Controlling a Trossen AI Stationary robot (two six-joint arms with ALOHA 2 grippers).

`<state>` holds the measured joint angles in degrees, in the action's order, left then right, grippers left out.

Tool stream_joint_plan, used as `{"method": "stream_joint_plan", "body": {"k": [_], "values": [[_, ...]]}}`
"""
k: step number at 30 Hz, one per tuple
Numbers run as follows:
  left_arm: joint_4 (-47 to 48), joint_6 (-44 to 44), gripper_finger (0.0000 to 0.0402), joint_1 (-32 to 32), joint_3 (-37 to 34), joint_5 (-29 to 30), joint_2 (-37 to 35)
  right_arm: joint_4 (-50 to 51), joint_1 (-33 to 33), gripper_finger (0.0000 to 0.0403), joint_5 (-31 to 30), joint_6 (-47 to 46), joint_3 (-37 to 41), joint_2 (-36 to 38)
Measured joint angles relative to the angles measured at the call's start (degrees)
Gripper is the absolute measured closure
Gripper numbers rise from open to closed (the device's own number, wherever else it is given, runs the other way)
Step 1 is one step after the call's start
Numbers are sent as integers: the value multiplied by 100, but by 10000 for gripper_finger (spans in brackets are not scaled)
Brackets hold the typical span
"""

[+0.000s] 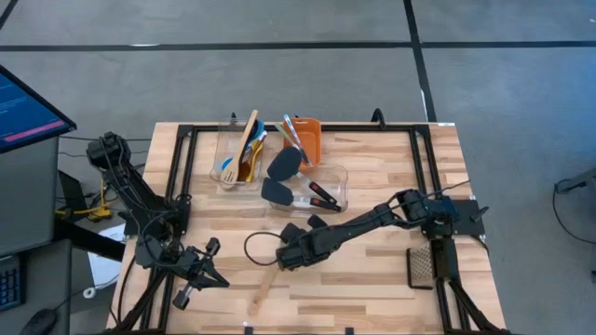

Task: Pick & Place Kitchen Items
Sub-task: Put the light brown wooden slotted spatula into the top transparent bin

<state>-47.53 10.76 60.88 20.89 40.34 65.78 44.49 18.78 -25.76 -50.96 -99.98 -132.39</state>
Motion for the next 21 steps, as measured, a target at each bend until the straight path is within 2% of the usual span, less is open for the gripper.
{"method": "stream_joint_plan", "body": {"k": [13, 21], "values": [[165, 33, 400, -2, -1, -2, -2, 227, 574, 403, 298, -1604, -7, 18], [1418, 1167, 400, -4, -3, 46, -2, 922, 823, 403, 299, -3176, -13, 23]]}}
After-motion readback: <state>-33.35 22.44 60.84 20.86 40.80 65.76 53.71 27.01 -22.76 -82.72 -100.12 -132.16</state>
